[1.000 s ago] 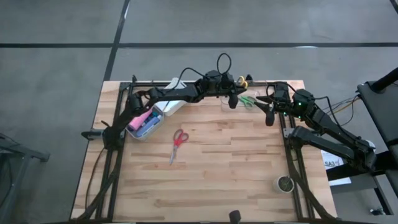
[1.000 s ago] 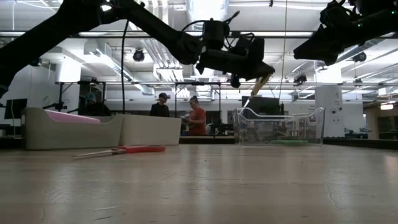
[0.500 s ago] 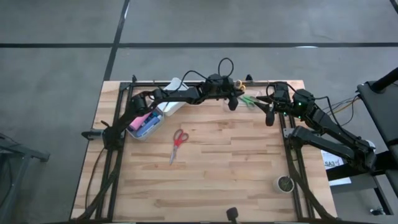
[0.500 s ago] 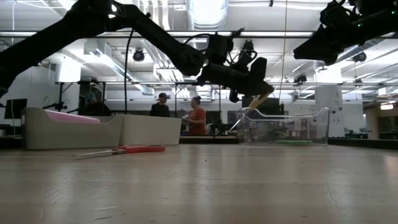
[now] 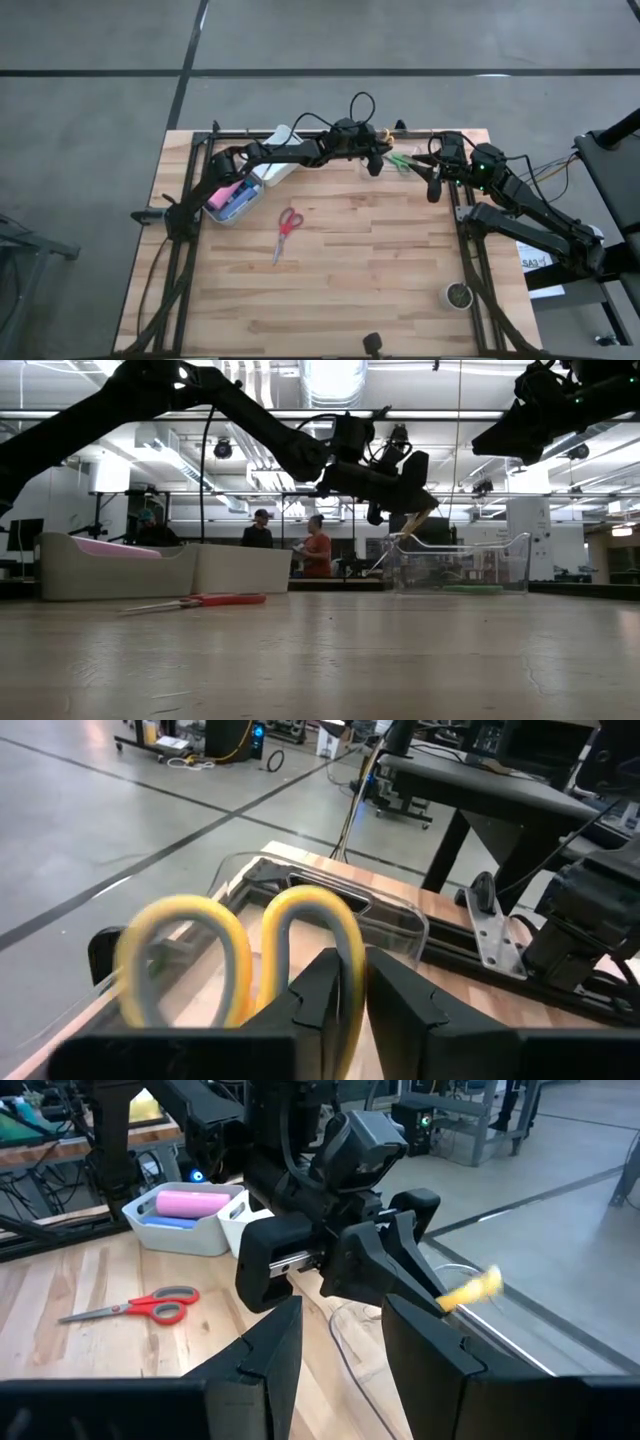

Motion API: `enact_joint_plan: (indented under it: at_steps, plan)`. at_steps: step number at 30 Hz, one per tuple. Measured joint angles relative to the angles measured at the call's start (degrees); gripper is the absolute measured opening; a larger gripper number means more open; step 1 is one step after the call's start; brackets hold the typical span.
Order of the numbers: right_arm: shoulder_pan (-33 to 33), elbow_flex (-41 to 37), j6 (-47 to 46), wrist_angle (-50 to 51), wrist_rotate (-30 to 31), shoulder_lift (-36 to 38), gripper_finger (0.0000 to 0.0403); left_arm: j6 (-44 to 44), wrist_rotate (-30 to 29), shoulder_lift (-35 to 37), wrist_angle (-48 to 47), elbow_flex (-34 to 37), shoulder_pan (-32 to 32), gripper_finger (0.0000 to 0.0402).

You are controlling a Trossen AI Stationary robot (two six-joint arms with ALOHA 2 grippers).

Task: Pick & Place Paint Supplies
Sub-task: Put the yellow scissors into the transparent bin, then put the red scissors into the transparent bin

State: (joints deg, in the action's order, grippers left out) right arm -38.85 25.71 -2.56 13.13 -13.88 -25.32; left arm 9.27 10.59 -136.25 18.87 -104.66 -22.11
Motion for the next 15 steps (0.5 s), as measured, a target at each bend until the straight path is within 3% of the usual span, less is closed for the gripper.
enact_joint_plan:
  at_steps: [15]
  plan:
    - [0.0, 0.0, 0.0, 0.0, 0.0, 0.0, 0.0137, 1.5, 1.2, 0.0, 0.1, 0.0, -0.1, 0.0136]
